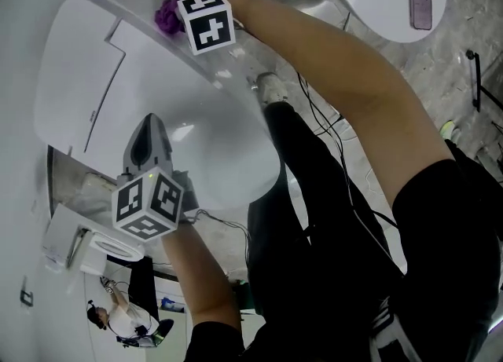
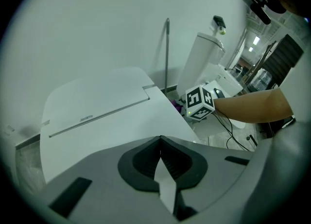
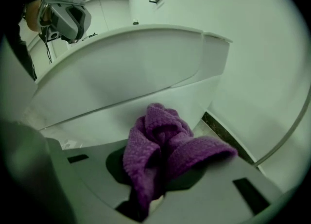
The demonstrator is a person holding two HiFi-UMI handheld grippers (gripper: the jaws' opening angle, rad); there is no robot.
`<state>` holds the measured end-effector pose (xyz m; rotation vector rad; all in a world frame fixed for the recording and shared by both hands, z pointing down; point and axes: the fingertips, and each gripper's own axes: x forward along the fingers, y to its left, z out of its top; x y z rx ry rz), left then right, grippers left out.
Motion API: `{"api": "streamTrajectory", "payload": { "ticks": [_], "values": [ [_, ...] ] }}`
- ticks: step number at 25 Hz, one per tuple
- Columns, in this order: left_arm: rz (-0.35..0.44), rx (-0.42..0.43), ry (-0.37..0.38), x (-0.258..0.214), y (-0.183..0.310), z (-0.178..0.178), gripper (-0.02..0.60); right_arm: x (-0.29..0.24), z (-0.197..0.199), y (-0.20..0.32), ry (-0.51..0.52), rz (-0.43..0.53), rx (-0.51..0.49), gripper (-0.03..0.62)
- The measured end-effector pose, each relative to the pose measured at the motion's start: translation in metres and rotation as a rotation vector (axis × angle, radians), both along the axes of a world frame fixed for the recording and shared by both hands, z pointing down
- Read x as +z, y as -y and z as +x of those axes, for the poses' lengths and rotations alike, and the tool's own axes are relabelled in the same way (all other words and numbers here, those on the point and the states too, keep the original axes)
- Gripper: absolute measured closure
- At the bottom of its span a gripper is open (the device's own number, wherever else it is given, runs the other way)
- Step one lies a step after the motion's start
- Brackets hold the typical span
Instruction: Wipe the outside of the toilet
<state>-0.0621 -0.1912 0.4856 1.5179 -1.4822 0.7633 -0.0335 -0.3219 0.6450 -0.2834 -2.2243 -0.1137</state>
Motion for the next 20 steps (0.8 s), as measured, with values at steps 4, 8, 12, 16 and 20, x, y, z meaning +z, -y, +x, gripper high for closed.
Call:
{"api": "streamTrajectory", "payload": {
  "ticks": [4,8,12,16,20],
  "values": [
    [-0.006,0.038,-0.022,0.003,-0.009,0.012,0.575,0.001,0.017,-0.024,-0.018,-0.02,0.008,0.507],
    [-0.003,0.08,-0.035,0.0,-0.021,0.024,0.575,0.001,0.032,-0.047,-0.046,-0.022,0.032,0.508],
    [-0.004,0.115,-0.042,0.001,-0.037,0.028,0.575,0.003,0.047,-0.069,-0.073,-0.008,0.023,0.51],
    [-0.006,0.163,-0.066,0.003,-0.054,0.036,0.575,0.002,0.06,-0.092,-0.081,-0.014,0.011,0.51],
    [0.004,0.238,-0.1,0.005,-0.069,0.053,0.575,0.003,0.078,-0.115,-0.09,-0.04,0.023,0.512]
  ]
}}
